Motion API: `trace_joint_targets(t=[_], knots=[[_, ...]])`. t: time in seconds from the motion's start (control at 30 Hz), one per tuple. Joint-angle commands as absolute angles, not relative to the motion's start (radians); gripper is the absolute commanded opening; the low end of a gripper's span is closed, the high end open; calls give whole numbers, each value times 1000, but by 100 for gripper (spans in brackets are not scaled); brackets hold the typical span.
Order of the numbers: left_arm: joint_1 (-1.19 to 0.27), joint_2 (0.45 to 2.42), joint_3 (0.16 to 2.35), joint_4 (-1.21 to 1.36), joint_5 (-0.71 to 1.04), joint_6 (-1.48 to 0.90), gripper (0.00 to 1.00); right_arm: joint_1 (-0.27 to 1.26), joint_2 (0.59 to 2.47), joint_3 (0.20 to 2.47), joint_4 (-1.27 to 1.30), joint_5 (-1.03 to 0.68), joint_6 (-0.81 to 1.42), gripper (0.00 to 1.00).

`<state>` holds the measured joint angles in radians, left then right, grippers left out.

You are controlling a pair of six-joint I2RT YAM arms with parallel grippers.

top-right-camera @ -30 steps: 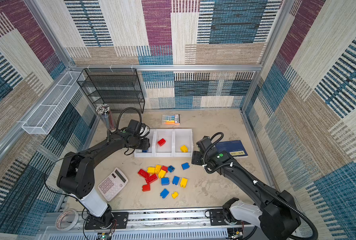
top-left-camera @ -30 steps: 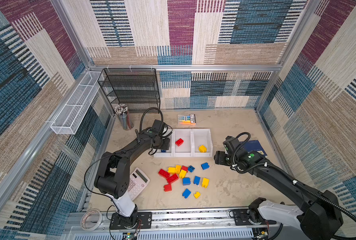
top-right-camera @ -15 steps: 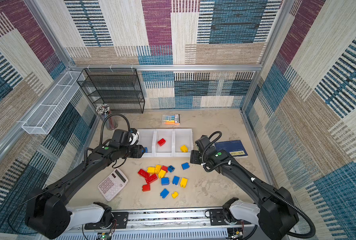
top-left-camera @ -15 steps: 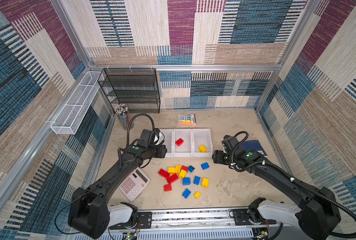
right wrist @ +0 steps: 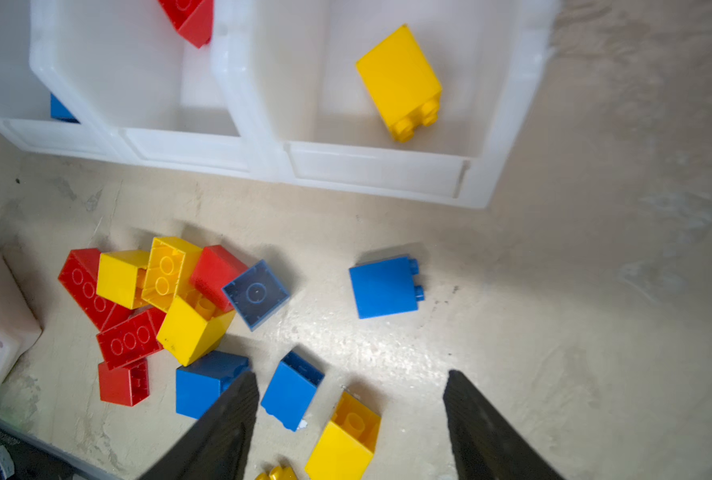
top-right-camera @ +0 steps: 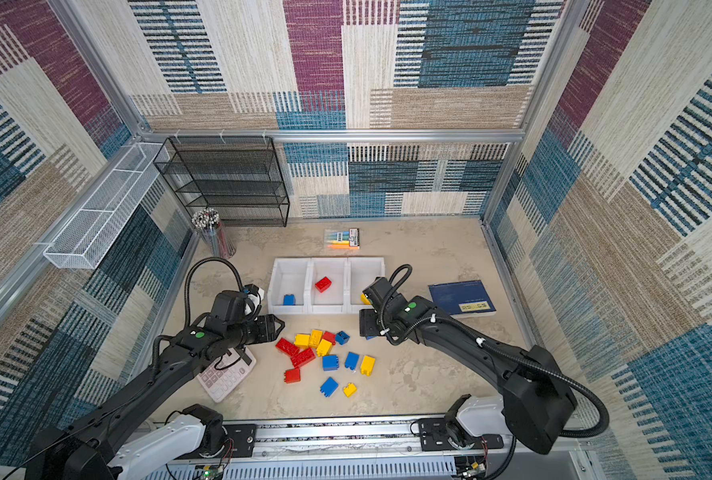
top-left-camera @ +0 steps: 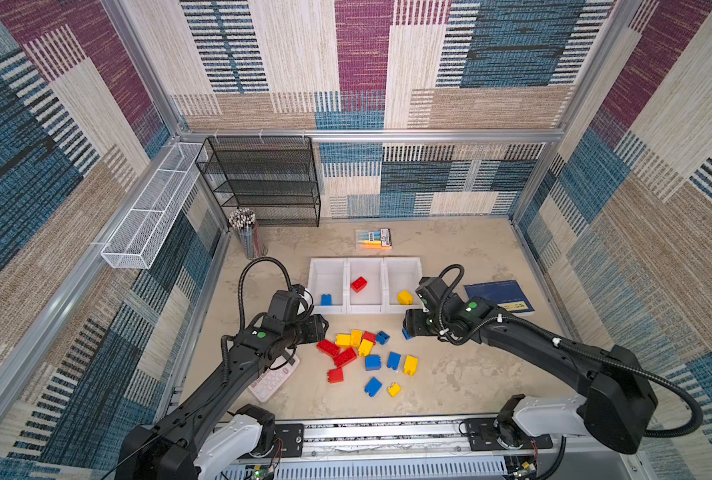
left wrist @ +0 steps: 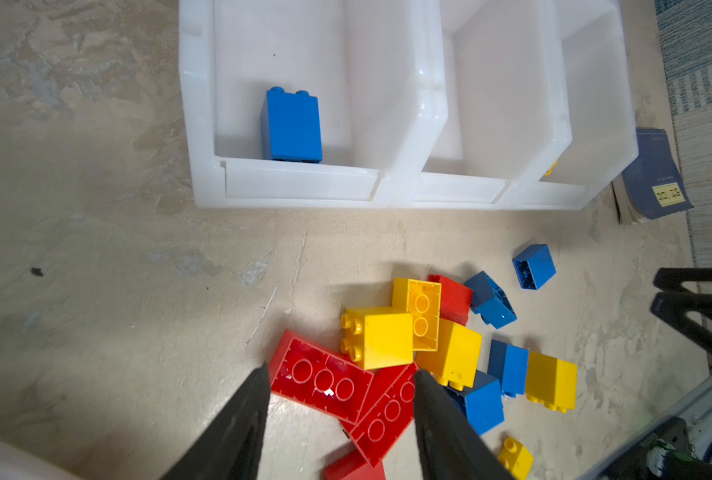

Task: Sort the legos into containers by color
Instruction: 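Move the left gripper back over the pile while the right gripper reaches toward the bricks, then lower the right gripper onto a yellow brick in the pile and close it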

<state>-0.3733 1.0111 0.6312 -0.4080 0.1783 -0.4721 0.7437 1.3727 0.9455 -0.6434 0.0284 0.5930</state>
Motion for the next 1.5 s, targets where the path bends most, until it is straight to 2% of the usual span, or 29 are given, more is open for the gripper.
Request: trace_joint_targets(t=[0.0, 0.23, 0.37, 0.63, 1.13, 1.47], knots=[[-372, 1002, 626, -395, 189, -492, 58, 795, 1438, 989, -604, 21, 608, 73], [-371, 969, 609, -427, 164, -504, 58, 927, 1597, 1127, -613, 37, 616, 71], [-371, 941, 594, -442, 152, -522, 59, 968, 1676, 1182, -632, 74, 668, 68], [-372, 901, 578, -483, 151, -525, 59, 1013, 1808, 1288, -658, 103, 695, 67], [-372, 858, 553, -497, 148, -532, 59, 1034, 1861, 1294, -689, 100, 707, 67], [-373, 862, 545, -494, 163, -534, 59, 1034, 1894, 1312, -693, 95, 695, 56]])
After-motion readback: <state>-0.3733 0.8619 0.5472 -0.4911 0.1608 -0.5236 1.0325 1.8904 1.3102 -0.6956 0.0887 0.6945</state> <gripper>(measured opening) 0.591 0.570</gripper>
